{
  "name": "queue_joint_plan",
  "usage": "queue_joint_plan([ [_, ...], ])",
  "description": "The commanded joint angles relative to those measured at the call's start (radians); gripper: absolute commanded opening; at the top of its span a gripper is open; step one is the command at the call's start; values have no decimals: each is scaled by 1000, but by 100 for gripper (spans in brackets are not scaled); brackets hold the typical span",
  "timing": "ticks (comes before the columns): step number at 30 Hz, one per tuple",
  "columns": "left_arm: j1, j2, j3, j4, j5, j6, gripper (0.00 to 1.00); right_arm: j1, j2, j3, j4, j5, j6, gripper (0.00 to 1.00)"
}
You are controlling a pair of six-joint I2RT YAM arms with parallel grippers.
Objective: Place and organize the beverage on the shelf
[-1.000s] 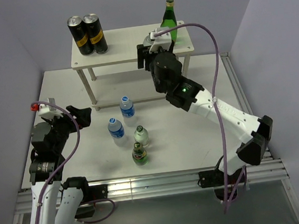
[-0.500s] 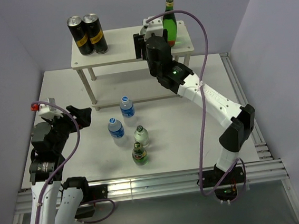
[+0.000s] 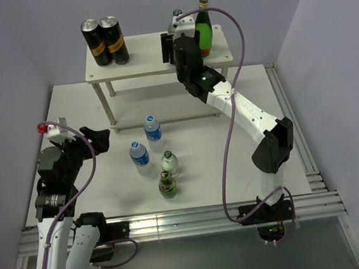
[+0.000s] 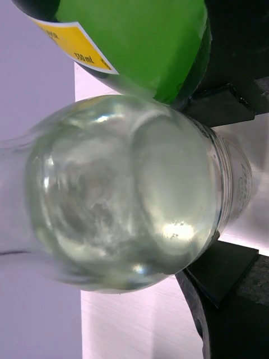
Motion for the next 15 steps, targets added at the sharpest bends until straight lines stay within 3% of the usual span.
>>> queue_joint_plan([
  [1,4,5,2,33,16,19,99,-19,4,41,63,1,35,0],
  [4,6,5,2,33,16,19,99,-25,1,15,72,10,44,2],
  [5,4,7,2,33,14,19,99,-25,-1,6,78,11,44,12],
  [10,6,4,0,33,16,19,99,-25,2,-22,98,17,38,36],
  [11,4,4,0,33,16,19,99,-25,5,-19,98,17,37,45],
  [15,4,4,-2,33,17,19,99,-24,15,-25,99,24,29,51],
])
